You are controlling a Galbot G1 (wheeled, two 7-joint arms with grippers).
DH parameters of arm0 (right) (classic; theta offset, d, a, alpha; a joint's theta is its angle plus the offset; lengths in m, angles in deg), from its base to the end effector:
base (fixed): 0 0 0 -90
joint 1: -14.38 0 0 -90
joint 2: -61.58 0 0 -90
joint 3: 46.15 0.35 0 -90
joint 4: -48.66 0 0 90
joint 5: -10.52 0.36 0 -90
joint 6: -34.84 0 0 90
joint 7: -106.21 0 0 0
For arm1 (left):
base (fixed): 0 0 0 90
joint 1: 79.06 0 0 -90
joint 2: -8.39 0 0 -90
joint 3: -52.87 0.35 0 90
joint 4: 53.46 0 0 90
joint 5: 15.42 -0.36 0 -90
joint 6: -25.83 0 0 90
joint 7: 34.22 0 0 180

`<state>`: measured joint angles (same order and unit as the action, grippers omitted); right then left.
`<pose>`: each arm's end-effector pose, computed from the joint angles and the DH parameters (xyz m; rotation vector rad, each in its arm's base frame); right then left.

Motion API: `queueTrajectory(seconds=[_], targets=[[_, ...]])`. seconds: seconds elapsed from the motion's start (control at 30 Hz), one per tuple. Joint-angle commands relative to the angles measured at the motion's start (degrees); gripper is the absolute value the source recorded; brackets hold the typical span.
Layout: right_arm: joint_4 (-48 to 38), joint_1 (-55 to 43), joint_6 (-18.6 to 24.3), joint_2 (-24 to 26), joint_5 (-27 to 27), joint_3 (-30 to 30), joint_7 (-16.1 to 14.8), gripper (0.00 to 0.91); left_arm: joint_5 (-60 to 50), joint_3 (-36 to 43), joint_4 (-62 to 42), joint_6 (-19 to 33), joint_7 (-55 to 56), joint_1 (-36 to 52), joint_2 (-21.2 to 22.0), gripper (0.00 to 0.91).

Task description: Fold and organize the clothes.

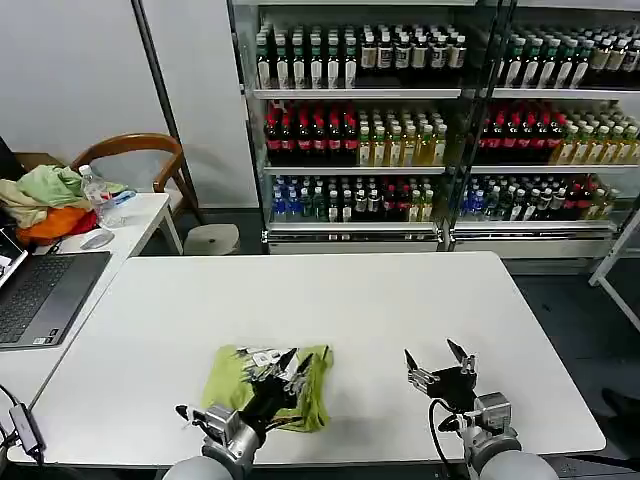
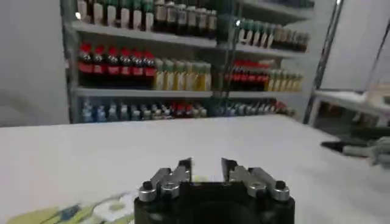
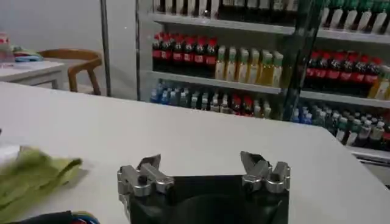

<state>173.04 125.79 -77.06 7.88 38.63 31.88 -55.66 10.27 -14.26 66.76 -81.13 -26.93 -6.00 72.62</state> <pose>0.2141 -0.0372 -0.2501 0.2493 -2.8020 0.1835 0.2146 -0.0355 -0.2792 -0.6435 -2.7885 0.1223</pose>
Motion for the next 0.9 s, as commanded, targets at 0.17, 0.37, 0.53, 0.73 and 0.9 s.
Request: queueTrajectory(seconds=[0.17,0.37,0.53,0.73,0.9], targets=[[0.1,-0.3,0.1,0.3,0.0,0.1,-0.1,0.907,3.4,-6.6,2.7,6.6,-0.2,-1.5,-1.9,0.907],[0.6,-1.5,0.7,0.6,0.0,1.1,-0.2,0.907,3.2,-17.7,-4.2,3.3,5.7,-6.4,-5.1,0.907],[1.0,-3.2,0.7,0.4,0.0,0.5,-0.2,0.907,8.3,-18.5,-8.5,-2.4,11.2,-6.8,-4.1,0.907],[0.6,-2.8,0.8,0.5,-0.2,0.1,-0.3,0.907,16.1,-18.7,-7.2,-2.9,12.3,-5.5,-2.6,0.907],[0.6,-2.6,0.9,0.4,-0.3,0.1,-0.3,0.907,16.0,-17.2,-8.2,-3.6,11.4,-5.5,-1.9,0.907]])
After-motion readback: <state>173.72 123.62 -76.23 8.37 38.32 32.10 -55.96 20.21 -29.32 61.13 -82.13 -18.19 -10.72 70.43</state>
